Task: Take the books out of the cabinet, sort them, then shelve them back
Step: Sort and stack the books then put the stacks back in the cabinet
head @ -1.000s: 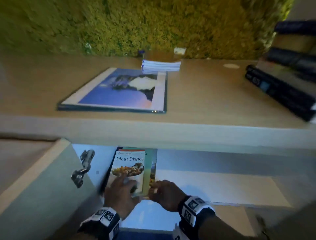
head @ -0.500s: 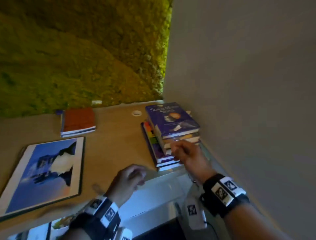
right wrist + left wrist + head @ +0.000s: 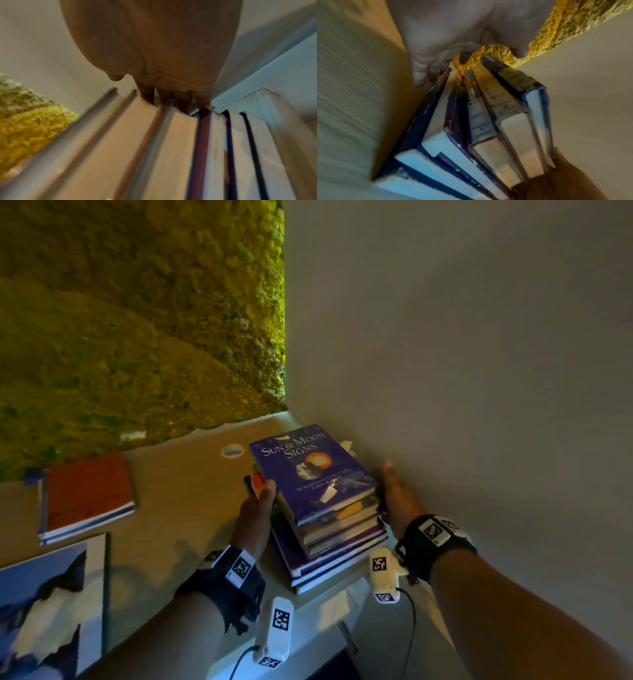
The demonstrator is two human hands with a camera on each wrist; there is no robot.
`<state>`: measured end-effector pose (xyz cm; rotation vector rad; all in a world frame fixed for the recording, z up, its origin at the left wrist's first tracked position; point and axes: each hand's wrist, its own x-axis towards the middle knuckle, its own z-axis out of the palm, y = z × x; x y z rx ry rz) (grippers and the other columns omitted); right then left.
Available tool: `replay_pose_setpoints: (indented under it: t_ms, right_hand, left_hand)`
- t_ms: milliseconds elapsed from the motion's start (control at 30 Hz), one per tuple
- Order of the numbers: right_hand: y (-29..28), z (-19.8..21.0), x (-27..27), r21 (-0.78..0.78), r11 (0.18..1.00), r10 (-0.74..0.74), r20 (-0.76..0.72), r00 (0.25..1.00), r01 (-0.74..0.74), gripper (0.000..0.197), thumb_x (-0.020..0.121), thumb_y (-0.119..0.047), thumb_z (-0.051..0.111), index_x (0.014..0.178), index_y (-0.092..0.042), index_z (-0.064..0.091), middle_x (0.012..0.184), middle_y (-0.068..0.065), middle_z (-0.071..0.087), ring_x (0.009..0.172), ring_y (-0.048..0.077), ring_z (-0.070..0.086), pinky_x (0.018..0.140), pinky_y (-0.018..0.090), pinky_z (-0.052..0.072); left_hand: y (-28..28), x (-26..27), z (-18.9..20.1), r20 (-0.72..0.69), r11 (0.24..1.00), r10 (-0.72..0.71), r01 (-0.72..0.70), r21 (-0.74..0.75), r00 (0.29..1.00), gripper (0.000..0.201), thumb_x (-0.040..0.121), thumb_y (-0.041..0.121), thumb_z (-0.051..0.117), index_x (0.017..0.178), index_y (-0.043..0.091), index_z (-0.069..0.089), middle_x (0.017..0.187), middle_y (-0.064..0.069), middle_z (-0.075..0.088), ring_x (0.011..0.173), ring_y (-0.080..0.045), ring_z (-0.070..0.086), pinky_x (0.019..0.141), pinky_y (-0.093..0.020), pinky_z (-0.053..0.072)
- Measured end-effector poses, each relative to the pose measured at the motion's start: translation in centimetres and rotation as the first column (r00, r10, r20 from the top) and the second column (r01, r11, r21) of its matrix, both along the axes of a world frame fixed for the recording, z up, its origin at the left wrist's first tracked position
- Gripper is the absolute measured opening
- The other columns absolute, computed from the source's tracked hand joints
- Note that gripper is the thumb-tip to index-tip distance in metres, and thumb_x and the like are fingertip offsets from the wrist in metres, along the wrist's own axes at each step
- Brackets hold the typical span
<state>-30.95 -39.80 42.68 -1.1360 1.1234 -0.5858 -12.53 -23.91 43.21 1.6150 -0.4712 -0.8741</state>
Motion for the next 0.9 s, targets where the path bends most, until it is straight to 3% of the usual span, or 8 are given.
replay_pose_setpoints:
  t_ms: [167, 267, 367, 500, 700, 767, 833, 900]
  right_hand:
    - [-1.5, -1.4, 1.7, 0.100, 0.994, 0.042, 0.024, 0.999, -0.044, 0.063, 0.097, -0.067, 0.041, 0.126, -0.018, 0.069, 0.114, 0.018, 0.076, 0.104, 0.035, 0.071, 0.092, 0.046, 0.056]
    - [-1.4, -1.3, 2.2, 0.079, 0.994, 0.073, 0.074, 0.995, -0.079, 0.058, 0.099, -0.061, 0.042, 0.132, -0.019, 0.065, 0.126, 0.017, 0.072, 0.107, 0.034, 0.070, 0.093, 0.046, 0.054]
    - [-1.4, -1.8, 1.8, 0.065, 0.993, 0.096, 0.086, 0.992, -0.102, 0.061, 0.099, -0.061, 0.041, 0.135, -0.018, 0.064, 0.114, 0.010, 0.077, 0.098, 0.026, 0.076, 0.084, 0.041, 0.054]
    - [-0.3, -3.4, 0.5, 0.119, 0.976, 0.186, -0.022, 0.982, -0.182, 0.081, 0.069, -0.095, 0.048, 0.110, -0.030, 0.075, 0.076, 0.003, 0.074, 0.064, 0.021, 0.070, 0.062, 0.030, 0.051]
    - [3.6, -6.3, 2.5, 0.156, 0.987, 0.027, -0.018, 0.999, -0.024, 0.079, 0.078, -0.090, 0.047, 0.112, -0.026, 0.078, 0.101, 0.017, 0.078, 0.091, 0.043, 0.070, 0.092, 0.046, 0.056]
    - [5.5, -5.3, 2.8, 0.201, 0.980, 0.002, 0.017, 1.000, -0.005, 0.066, 0.090, -0.076, 0.050, 0.101, -0.017, 0.078, 0.074, 0.014, 0.077, 0.068, 0.029, 0.075, 0.070, 0.035, 0.064]
    - [8.6, -1.9, 3.2, 0.207, 0.977, -0.059, 0.004, 0.998, 0.057, 0.047, 0.104, -0.054, 0.043, 0.084, -0.017, 0.065, 0.037, 0.001, 0.054, 0.029, 0.009, 0.053, 0.034, 0.015, 0.043]
    - [11.3, 0.6, 2.9, 0.239, 0.966, -0.111, 0.041, 0.993, 0.098, 0.043, 0.105, -0.049, 0.043, 0.080, -0.018, 0.058, 0.032, -0.002, 0.047, 0.024, 0.008, 0.047, 0.030, 0.013, 0.037]
  left_hand:
    - [-0.2, 1.0, -2.1, -0.163, 1.000, -0.018, 0.016, -0.015, 0.986, 0.051, 0.093, 0.065, 0.042, 0.139, 0.043, 0.039, 0.125, 0.004, 0.053, 0.105, -0.018, 0.049, 0.090, -0.037, 0.031]
    - [-0.1, 0.9, -2.5, -0.197, 0.998, -0.061, 0.054, -0.038, 0.979, 0.067, 0.089, 0.068, 0.040, 0.148, 0.037, 0.036, 0.139, 0.002, 0.047, 0.108, -0.012, 0.039, 0.091, -0.035, 0.031]
    - [-0.1, 1.1, -3.4, -0.239, 0.994, -0.093, 0.078, -0.070, 0.967, 0.062, 0.092, 0.067, 0.041, 0.146, 0.037, 0.041, 0.123, 0.013, 0.049, 0.104, -0.006, 0.048, 0.088, -0.030, 0.037]
    - [0.8, 2.2, -4.7, -0.395, 0.989, -0.127, 0.088, -0.115, 0.910, 0.077, 0.078, 0.080, 0.052, 0.125, 0.021, 0.067, 0.114, -0.011, 0.075, 0.098, -0.034, 0.073, 0.090, -0.047, 0.054]
    - [2.0, 4.1, -5.7, -0.358, 0.992, -0.111, 0.080, -0.098, 0.927, 0.073, 0.080, 0.079, 0.053, 0.120, 0.022, 0.072, 0.115, -0.012, 0.075, 0.105, -0.034, 0.071, 0.094, -0.050, 0.053]
    - [1.9, 4.6, -6.9, -0.376, 0.994, -0.088, 0.056, -0.095, 0.922, 0.071, 0.082, 0.076, 0.056, 0.126, 0.022, 0.069, 0.125, -0.014, 0.070, 0.113, -0.036, 0.067, 0.102, -0.054, 0.049]
    - [1.8, 5.1, -8.8, -0.371, 0.992, -0.087, 0.045, -0.121, 0.924, 0.083, 0.073, 0.082, 0.062, 0.132, 0.023, 0.065, 0.133, -0.014, 0.066, 0.119, -0.037, 0.064, 0.108, -0.059, 0.043]
    - [2.8, 4.4, -8.7, -0.344, 0.987, -0.101, 0.050, -0.155, 0.933, 0.081, 0.075, 0.081, 0.060, 0.129, 0.021, 0.068, 0.128, -0.015, 0.068, 0.116, -0.036, 0.066, 0.105, -0.058, 0.046]
